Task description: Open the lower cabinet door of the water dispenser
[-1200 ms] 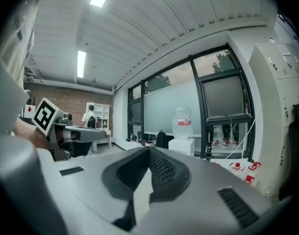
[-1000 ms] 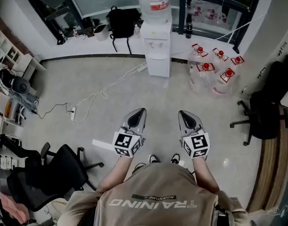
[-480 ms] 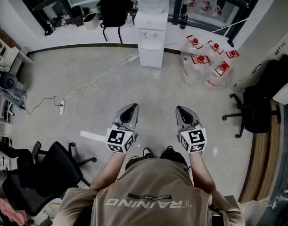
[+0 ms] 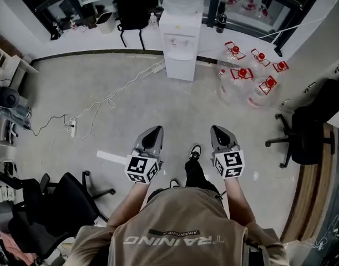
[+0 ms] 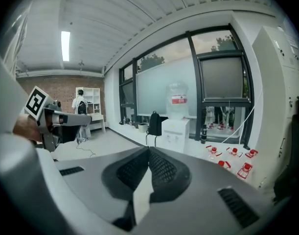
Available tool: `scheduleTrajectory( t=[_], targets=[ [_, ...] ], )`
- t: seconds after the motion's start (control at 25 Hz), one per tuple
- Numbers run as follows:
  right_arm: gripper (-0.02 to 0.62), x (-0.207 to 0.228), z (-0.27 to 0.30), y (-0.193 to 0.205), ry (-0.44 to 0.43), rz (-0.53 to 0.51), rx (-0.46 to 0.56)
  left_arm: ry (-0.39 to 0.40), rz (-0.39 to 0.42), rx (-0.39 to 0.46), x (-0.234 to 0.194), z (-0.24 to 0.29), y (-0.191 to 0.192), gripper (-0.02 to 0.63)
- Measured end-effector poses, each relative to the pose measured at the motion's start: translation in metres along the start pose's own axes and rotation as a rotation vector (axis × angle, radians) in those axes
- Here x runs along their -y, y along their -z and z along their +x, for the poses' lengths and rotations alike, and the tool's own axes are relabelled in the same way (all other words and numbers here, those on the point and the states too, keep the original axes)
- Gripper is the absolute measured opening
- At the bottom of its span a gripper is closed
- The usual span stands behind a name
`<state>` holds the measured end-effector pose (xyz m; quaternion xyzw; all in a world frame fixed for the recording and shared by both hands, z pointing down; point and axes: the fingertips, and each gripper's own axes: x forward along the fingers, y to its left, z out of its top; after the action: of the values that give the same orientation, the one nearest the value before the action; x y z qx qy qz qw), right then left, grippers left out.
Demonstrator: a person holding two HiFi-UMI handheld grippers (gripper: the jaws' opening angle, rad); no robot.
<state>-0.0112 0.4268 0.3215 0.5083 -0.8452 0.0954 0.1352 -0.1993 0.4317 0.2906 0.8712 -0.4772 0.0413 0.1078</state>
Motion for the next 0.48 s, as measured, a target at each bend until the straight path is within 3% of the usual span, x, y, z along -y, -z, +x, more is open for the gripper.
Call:
scheduleTrajectory(
  t=[0.24,0.48],
  targets=[
    [0.005,0.08,0.06,-0.018,0.022,-0.047,0.031,-0.019,0.064,0.02,-0.019,0.086,-0.034,0.002],
    [0.005,0.156,0.118,-0.027,-0.012,-0.05,0.0,-0.017,0.148,0.021,-0.026,0.174,-0.069,0.002]
  ],
)
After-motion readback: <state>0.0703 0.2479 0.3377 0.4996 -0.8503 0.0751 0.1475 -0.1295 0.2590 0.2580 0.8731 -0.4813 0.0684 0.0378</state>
